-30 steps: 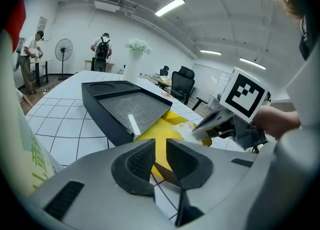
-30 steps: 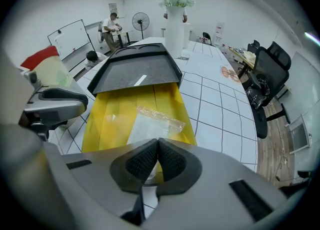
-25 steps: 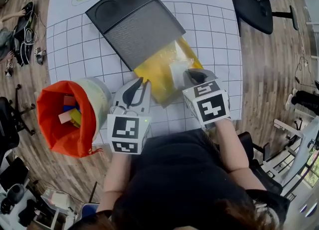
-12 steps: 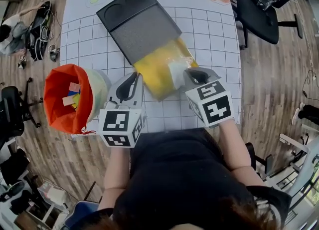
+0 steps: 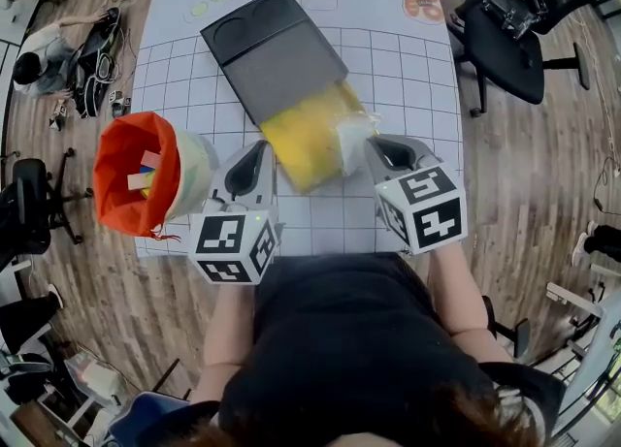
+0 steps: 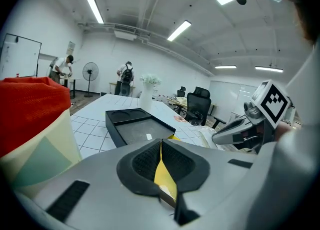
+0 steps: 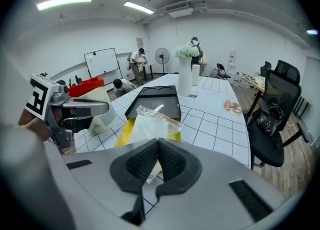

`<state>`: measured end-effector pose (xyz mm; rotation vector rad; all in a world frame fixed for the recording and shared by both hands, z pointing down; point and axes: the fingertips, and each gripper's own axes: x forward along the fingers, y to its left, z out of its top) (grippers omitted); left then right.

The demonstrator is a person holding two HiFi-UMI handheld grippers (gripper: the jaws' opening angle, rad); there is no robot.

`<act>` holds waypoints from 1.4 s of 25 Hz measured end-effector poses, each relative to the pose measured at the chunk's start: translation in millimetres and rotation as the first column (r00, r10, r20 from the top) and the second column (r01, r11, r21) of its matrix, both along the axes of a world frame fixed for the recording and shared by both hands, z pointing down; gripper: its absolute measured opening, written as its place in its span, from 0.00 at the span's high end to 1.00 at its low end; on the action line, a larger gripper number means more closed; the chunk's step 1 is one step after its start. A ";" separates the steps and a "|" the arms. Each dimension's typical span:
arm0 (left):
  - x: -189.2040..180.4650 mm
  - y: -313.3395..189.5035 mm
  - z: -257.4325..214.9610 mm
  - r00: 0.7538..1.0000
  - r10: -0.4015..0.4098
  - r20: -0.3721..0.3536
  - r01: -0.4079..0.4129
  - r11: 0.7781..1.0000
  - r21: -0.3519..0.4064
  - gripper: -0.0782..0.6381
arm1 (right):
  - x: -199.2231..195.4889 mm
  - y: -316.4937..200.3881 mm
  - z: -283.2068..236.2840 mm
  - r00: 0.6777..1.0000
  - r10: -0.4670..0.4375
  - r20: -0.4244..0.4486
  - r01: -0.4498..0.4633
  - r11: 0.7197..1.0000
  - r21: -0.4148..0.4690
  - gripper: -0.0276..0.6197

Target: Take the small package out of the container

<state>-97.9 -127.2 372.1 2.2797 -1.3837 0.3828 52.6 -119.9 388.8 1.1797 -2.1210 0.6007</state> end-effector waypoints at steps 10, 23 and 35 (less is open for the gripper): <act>-1.2 20.5 -4.0 0.999 -0.028 0.028 0.028 1.000 0.005 0.85 | 10.8 10.4 -12.9 0.999 -0.006 0.035 0.004 0.998 0.068 0.93; -7.2 27.6 -5.4 0.999 -0.038 0.020 0.038 0.999 0.010 0.85 | 8.9 17.7 -21.0 0.995 -0.002 0.098 -0.006 0.996 0.084 0.93; -6.2 27.7 -2.0 1.000 -0.010 0.024 0.010 1.000 -0.003 0.85 | 4.4 20.9 -21.3 0.992 0.007 0.123 -0.016 0.997 0.074 0.93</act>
